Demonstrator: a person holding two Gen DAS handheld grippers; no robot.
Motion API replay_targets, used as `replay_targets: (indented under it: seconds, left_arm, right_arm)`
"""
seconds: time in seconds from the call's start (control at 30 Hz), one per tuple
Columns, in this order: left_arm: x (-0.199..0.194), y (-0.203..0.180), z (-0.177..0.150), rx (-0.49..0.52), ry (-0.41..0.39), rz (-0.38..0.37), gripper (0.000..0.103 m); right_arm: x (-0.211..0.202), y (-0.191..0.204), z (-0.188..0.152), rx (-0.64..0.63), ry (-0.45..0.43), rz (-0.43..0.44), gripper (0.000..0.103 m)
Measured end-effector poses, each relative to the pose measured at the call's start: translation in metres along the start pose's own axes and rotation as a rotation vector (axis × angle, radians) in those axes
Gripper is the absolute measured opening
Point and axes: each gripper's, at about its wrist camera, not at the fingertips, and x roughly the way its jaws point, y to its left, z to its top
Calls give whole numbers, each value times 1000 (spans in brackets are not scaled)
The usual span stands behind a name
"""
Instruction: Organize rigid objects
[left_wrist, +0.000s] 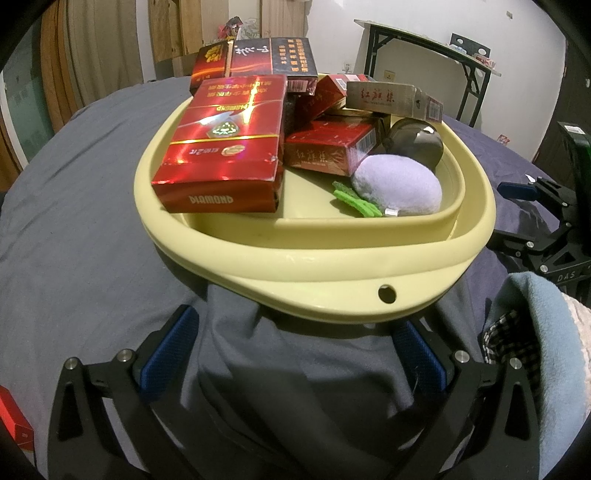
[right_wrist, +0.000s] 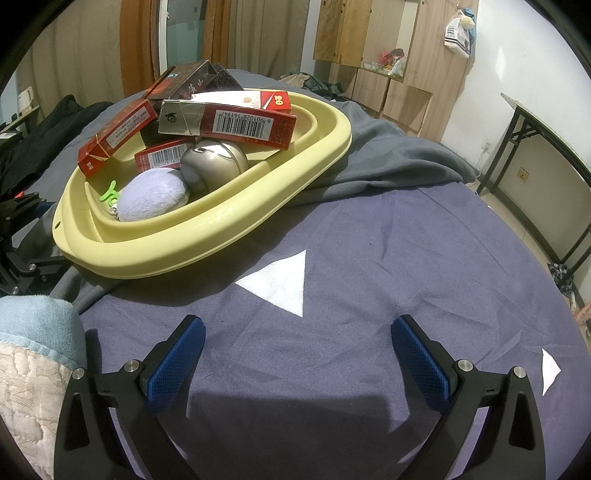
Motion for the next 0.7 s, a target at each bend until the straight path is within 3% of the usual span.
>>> replay_targets:
  seconds: [0.7]
  left_arm:
    - [0, 0, 2, 4, -1, 4, 103]
  right_arm:
    - [0, 0, 0, 0, 0, 0, 103]
